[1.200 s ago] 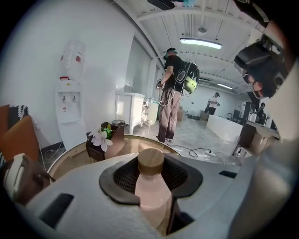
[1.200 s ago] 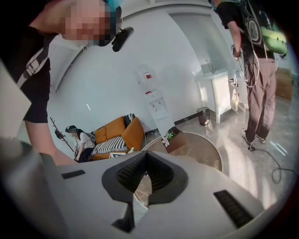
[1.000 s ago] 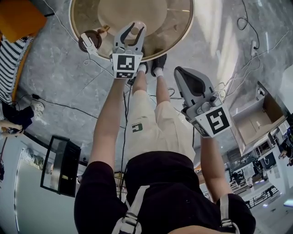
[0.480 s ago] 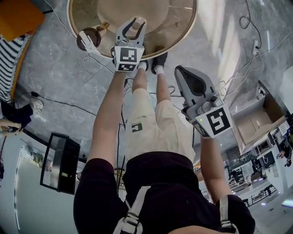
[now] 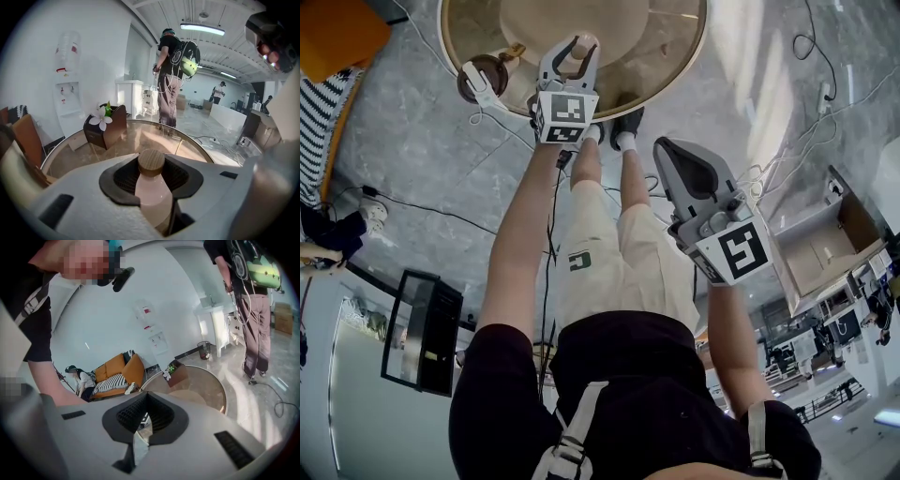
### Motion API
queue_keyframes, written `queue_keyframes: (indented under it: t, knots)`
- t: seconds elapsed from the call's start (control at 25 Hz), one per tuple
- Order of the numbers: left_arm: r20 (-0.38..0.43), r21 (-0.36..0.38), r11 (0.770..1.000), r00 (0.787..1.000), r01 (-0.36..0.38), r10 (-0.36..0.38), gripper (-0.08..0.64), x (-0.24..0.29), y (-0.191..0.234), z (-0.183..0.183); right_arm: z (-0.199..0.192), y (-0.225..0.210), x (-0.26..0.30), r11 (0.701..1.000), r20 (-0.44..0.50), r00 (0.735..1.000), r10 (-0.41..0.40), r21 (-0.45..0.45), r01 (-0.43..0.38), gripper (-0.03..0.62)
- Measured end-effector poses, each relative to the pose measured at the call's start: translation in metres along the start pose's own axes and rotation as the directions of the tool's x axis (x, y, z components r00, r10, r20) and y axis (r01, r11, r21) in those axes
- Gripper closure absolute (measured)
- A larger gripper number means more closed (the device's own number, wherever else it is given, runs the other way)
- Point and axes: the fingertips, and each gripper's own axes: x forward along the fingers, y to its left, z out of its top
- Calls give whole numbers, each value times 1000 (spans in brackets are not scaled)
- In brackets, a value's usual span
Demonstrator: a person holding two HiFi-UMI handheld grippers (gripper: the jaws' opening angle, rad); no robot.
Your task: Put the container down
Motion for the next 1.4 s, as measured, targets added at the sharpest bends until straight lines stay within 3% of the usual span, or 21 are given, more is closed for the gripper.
queue_keyframes:
  t: [0.56,0.92,1.4]
  knots:
    - [-63,-23,999,997,-37,36,420,4,2,-15,5,1,2,1000,0,1000,-16,3,16,589]
    - [-61,-38,998,997,-40,37,420,4,1,-15,5,2,1,1000,8,1000,-23,8,23,589]
    - [-105,-154,987,994,-42,26,416,4,0,-18,14,5,-6,999,26,999,-43,-1,43,589]
